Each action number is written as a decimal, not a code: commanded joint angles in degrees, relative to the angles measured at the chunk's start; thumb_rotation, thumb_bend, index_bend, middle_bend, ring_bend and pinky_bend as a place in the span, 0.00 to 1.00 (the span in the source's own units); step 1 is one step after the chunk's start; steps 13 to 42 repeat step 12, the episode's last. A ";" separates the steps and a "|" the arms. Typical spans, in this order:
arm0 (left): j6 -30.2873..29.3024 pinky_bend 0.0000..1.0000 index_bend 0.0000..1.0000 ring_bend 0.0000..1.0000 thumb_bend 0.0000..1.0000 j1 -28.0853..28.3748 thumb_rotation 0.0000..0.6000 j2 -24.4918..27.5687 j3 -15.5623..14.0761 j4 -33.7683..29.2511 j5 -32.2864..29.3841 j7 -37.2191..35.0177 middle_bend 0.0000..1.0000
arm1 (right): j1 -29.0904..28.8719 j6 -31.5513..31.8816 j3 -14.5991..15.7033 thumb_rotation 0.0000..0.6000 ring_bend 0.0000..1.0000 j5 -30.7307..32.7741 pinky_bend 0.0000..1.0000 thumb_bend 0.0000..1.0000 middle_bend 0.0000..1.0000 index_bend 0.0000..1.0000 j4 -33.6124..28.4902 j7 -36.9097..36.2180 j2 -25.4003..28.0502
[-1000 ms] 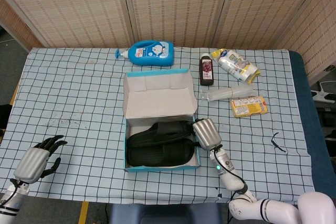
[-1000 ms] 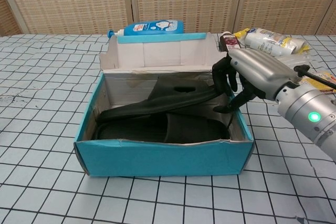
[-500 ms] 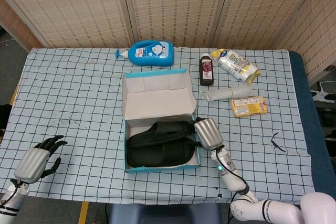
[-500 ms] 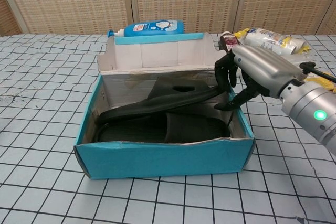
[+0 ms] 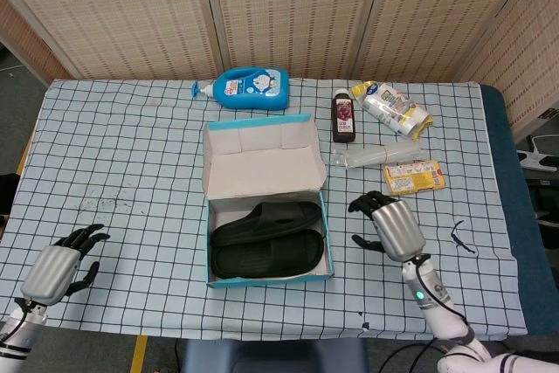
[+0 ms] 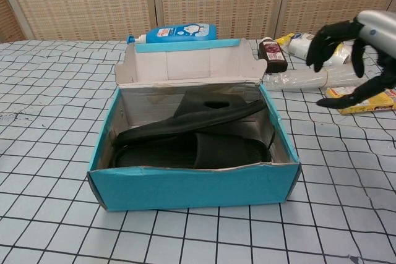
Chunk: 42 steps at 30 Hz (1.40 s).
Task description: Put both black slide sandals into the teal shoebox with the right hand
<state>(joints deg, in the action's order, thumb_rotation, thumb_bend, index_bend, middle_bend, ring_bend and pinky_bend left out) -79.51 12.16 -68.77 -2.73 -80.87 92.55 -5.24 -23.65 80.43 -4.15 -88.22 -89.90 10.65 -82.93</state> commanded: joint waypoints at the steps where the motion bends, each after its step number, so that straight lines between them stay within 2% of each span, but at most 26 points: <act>1: -0.54 0.40 0.24 0.20 0.50 -0.23 1.00 0.06 0.18 -0.19 0.02 0.30 0.14 | 7.46 7.05 3.82 1.00 0.20 -0.49 0.44 0.03 0.30 0.35 2.51 7.31 4.94; 5: -1.09 0.40 0.24 0.20 0.50 -0.44 1.00 -0.12 0.30 -0.41 0.14 1.29 0.14 | 12.25 9.22 4.50 1.00 0.02 3.65 0.22 0.01 0.09 0.15 5.87 7.20 6.57; 9: -1.22 0.40 0.24 0.20 0.50 -0.60 1.00 -0.22 0.24 -0.78 0.22 2.83 0.14 | 14.82 12.98 2.54 1.00 0.00 4.56 0.19 0.01 0.04 0.07 11.40 1.65 5.59; 12: -1.55 0.40 0.24 0.20 0.50 -0.74 1.00 -0.30 0.38 -1.00 0.20 3.43 0.14 | 15.21 14.65 1.64 1.00 0.00 3.43 0.18 0.01 0.04 0.06 13.23 0.48 5.12; 42: -1.55 0.40 0.24 0.20 0.50 -0.74 1.00 -0.30 0.38 -1.00 0.20 3.43 0.14 | 15.21 14.65 1.64 1.00 0.00 3.43 0.18 0.01 0.04 0.06 13.23 0.48 5.12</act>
